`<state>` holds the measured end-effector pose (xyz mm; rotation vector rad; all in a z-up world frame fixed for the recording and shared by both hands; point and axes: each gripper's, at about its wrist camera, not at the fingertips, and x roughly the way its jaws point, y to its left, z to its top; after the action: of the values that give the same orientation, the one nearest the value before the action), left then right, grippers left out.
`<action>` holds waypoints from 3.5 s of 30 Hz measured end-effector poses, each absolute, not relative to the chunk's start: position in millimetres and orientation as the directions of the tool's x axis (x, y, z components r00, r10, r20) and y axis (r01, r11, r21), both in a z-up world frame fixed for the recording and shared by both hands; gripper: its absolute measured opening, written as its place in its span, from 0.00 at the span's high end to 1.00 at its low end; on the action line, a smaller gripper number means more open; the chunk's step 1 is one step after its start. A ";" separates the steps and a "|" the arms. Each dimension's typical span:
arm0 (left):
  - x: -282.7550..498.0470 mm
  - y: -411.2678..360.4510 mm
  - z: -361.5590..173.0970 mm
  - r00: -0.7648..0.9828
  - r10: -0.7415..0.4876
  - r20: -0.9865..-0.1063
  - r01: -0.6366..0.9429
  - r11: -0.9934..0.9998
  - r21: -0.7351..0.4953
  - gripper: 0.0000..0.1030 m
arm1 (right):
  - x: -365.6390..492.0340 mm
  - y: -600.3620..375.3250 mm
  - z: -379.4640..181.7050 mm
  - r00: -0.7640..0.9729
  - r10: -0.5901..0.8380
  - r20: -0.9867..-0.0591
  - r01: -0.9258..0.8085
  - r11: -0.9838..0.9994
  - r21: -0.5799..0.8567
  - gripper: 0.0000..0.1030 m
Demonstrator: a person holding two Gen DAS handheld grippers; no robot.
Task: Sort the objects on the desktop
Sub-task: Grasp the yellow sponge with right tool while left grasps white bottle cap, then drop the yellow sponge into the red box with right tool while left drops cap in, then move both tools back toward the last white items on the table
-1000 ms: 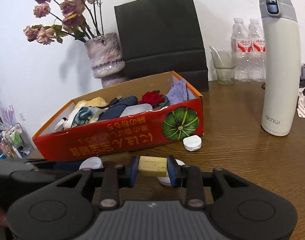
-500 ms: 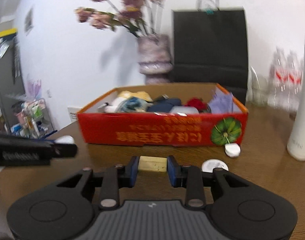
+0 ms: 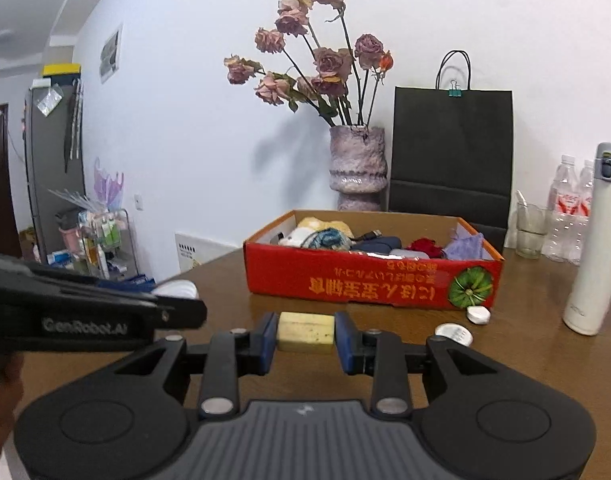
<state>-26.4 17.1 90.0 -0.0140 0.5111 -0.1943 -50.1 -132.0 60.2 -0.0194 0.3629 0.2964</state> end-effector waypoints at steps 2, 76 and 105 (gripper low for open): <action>-34.6 18.2 91.8 0.857 -0.193 -0.477 0.183 0.981 -0.068 0.60 | -56.7 -134.1 61.9 0.893 0.275 -0.356 -0.281 0.959 0.035 0.71; 121.8 -0.9 113.6 0.755 -0.087 -0.650 0.102 0.995 -0.016 0.00 | 112.6 -197.8 112.1 0.776 0.096 -0.623 -0.045 0.994 0.097 0.00; -4.5 -17.7 46.9 0.760 -0.145 -0.633 0.184 0.983 -0.005 0.00 | -22.8 -217.8 42.7 0.821 0.052 -0.569 -0.005 0.996 0.084 0.02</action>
<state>-4.5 -17.7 46.9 0.0590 0.6843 -0.1789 -22.8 -217.8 42.7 0.0797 0.6078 0.0306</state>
